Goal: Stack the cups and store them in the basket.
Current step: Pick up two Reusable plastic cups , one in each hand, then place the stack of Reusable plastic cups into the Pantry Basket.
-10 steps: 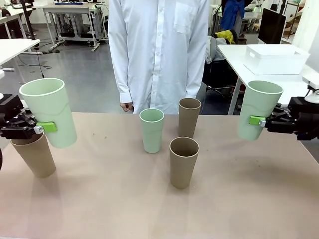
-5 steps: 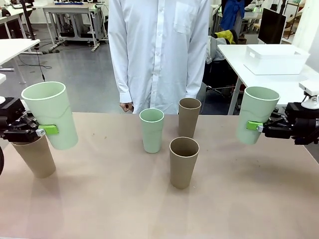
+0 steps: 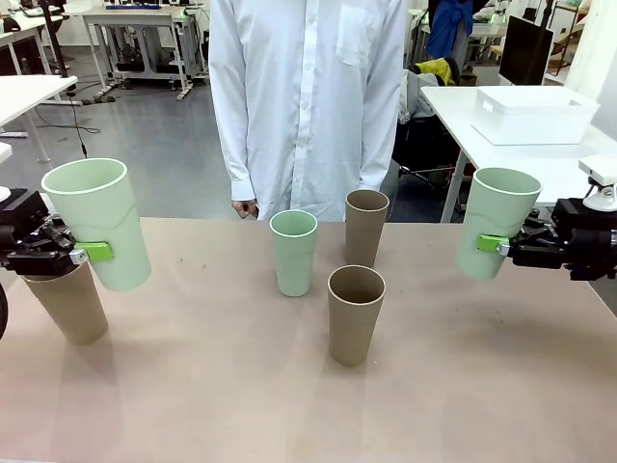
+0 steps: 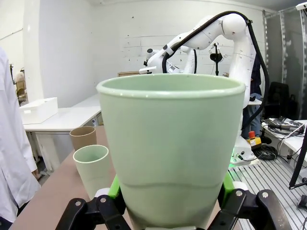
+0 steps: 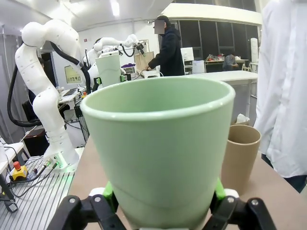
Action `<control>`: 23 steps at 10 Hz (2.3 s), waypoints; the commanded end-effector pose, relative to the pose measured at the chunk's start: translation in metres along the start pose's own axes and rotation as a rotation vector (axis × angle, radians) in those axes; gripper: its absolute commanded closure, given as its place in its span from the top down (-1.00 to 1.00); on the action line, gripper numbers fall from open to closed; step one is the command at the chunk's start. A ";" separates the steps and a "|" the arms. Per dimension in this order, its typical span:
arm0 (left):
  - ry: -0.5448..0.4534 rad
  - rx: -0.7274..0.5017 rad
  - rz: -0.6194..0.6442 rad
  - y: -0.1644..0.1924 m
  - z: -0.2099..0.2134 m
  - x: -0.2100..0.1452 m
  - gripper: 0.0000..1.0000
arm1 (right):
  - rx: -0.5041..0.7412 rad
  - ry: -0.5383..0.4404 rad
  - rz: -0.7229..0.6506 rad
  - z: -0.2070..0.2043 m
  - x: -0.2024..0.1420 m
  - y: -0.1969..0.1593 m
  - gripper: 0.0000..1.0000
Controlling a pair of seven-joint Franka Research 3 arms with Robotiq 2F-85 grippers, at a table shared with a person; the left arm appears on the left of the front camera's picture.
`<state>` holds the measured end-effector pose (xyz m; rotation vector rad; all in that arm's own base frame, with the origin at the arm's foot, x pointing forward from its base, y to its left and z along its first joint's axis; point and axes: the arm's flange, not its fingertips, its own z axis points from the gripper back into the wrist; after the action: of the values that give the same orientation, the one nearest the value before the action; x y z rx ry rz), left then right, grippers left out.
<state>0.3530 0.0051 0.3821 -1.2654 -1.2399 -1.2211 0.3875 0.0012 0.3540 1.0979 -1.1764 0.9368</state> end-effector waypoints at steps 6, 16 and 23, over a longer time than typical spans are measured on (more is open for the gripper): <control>-0.001 -0.002 0.000 0.000 0.000 0.001 0.72 | -0.001 0.001 -0.003 0.000 0.002 0.000 0.72; -0.001 -0.002 0.000 0.000 0.000 0.001 0.72 | -0.001 0.001 -0.003 0.000 0.002 0.000 0.72; -0.001 -0.002 0.000 0.000 0.000 0.001 0.72 | -0.001 0.001 -0.003 0.000 0.002 0.000 0.72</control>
<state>0.3530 0.0051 0.3821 -1.2654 -1.2399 -1.2211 0.3875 0.0011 0.3540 1.0978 -1.1764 0.9368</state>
